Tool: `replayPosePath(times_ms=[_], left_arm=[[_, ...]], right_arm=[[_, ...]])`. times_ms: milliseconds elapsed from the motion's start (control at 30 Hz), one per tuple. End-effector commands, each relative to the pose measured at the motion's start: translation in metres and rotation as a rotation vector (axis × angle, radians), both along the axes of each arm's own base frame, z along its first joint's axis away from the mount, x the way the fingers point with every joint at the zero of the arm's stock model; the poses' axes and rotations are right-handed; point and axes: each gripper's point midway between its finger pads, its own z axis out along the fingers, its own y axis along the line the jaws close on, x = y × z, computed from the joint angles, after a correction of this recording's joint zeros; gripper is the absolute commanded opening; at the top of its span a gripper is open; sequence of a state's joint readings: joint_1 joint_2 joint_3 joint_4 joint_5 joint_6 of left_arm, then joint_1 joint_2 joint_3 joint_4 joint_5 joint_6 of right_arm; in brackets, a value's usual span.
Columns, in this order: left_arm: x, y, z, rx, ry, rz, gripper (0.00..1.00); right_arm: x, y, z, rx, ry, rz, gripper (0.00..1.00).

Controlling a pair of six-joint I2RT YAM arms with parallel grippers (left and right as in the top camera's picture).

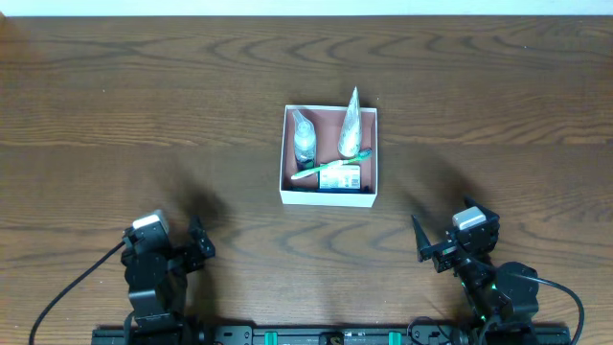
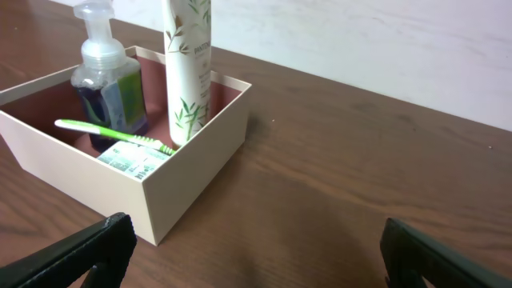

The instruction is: Pack container

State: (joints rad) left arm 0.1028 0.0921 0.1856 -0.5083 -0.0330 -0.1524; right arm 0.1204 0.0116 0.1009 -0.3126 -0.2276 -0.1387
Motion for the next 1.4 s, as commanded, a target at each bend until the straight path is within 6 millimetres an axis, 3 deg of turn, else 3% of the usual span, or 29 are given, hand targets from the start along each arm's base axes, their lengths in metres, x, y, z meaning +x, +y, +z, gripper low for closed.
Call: replayPosePath(times_ms=[0,333,1367], left_arm=[[0.000,-0.002,-0.012,0.011,0.002,-0.016,0.98],[0.001,0.001,-0.002,0.030,-0.049,-0.006,0.98],[0.001,0.001,-0.002,0.029,-0.045,-0.006,0.98]], right_arm=[[0.000,-0.001,0.000,0.009,-0.001,-0.007,0.99],[0.000,-0.001,0.000,0.009,-0.001,-0.006,0.99],[0.000,-0.001,0.000,0.009,-0.001,-0.006,0.99]])
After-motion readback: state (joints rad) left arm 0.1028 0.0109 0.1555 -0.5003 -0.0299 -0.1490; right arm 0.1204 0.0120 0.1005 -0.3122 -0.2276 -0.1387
